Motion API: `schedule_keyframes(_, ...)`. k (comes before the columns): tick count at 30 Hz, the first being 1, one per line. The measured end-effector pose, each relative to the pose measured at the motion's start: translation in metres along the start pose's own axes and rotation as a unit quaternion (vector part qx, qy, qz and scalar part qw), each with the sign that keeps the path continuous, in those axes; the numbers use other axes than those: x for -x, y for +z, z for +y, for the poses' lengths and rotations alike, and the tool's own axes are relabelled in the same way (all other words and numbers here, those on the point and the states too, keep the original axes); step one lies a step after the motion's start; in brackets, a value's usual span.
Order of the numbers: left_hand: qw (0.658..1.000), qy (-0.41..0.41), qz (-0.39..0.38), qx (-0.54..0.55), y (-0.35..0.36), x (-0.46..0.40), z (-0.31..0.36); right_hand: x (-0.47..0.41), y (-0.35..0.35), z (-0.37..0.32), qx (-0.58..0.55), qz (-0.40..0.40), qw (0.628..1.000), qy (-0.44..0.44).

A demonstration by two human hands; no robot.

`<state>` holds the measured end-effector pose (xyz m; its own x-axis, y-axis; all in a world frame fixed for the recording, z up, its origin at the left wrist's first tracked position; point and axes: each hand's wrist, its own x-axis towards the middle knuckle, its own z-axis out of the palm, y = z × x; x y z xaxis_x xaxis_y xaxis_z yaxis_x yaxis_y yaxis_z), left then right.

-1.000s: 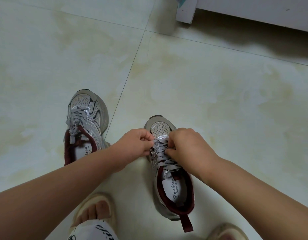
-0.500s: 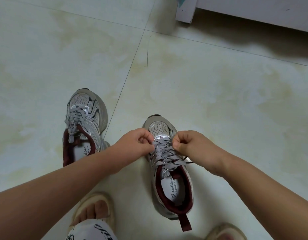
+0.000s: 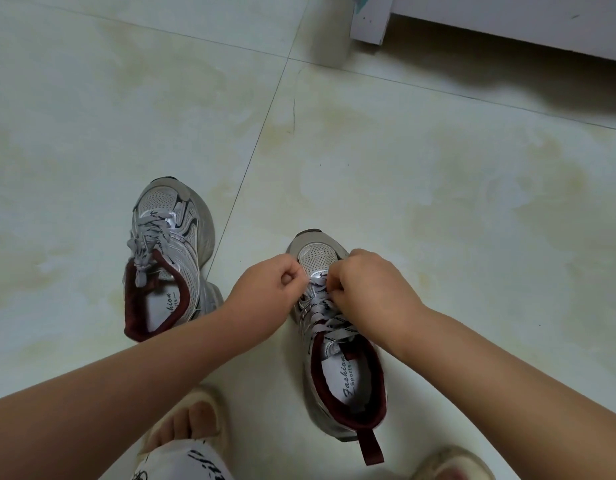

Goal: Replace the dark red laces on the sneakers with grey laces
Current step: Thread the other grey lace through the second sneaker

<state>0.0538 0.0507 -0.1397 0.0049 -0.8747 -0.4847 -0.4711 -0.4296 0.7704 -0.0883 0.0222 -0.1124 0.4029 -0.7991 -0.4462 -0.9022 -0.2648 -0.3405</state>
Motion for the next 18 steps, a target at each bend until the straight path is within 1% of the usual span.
schedule_keyframes(2, 0.999, 0.021, -0.007, -0.05, 0.001, 0.001, 0.002, -0.003, -0.001, 0.004, -0.041, -0.017, 0.999, 0.007)
schedule_keyframes(3, 0.997, 0.029, -0.009, -0.071, 0.0, 0.002, 0.003, -0.004, -0.002, 0.008, -0.091, -0.035, 0.995, 0.019)
schedule_keyframes(4, 0.996, 0.035, -0.014, -0.084, 0.0, 0.003, 0.003, -0.005, -0.003, 0.013, -0.164, -0.054, 0.984, 0.037)
schedule_keyframes(5, 0.995, 0.041, -0.019, -0.091, 0.001, 0.003, 0.003, -0.004, -0.004, 0.018, -0.254, -0.074, 0.963, 0.057)
schedule_keyframes(7, 0.994, 0.048, -0.028, -0.095, 0.001, 0.004, 0.002, 0.0, -0.006, 0.028, -0.433, -0.097, 0.892, 0.09)
schedule_keyframes(8, 0.994, 0.049, -0.031, -0.094, 0.001, 0.004, 0.001, 0.003, -0.006, 0.032, -0.492, -0.106, 0.858, 0.103)
schedule_keyframes(9, 0.994, 0.049, -0.033, -0.091, 0.001, 0.004, 0.001, 0.005, -0.004, 0.036, -0.525, -0.113, 0.836, 0.112)
schedule_keyframes(10, 0.994, 0.05, -0.035, -0.088, 0.0, 0.004, 0.0, 0.006, -0.003, 0.037, -0.538, -0.115, 0.827, 0.116)
schedule_keyframes(11, 0.994, 0.05, -0.036, -0.086, 0.0, 0.004, 0.0, 0.006, -0.003, 0.037, -0.534, -0.115, 0.829, 0.116)
schedule_keyframes(12, 0.994, 0.05, -0.036, -0.086, 0.0, 0.004, 0.0, 0.005, -0.003, 0.035, -0.51, -0.115, 0.845, 0.113)
schedule_keyframes(15, 0.994, 0.047, -0.013, -0.093, -0.002, 0.003, 0.003, 0.002, -0.003, 0.027, -0.368, -0.091, 0.922, 0.077)
schedule_keyframes(16, 0.993, 0.05, -0.005, -0.106, -0.002, 0.002, 0.005, 0.001, -0.003, 0.025, -0.346, -0.078, 0.932, 0.068)
schedule_keyframes(17, 0.99, 0.058, -0.001, -0.128, -0.003, 0.001, 0.007, 0.001, -0.004, 0.025, -0.349, -0.068, 0.932, 0.069)
schedule_keyframes(18, 0.985, 0.07, -0.004, -0.154, -0.004, 0.0, 0.009, 0.001, -0.004, 0.026, -0.375, -0.068, 0.921, 0.078)
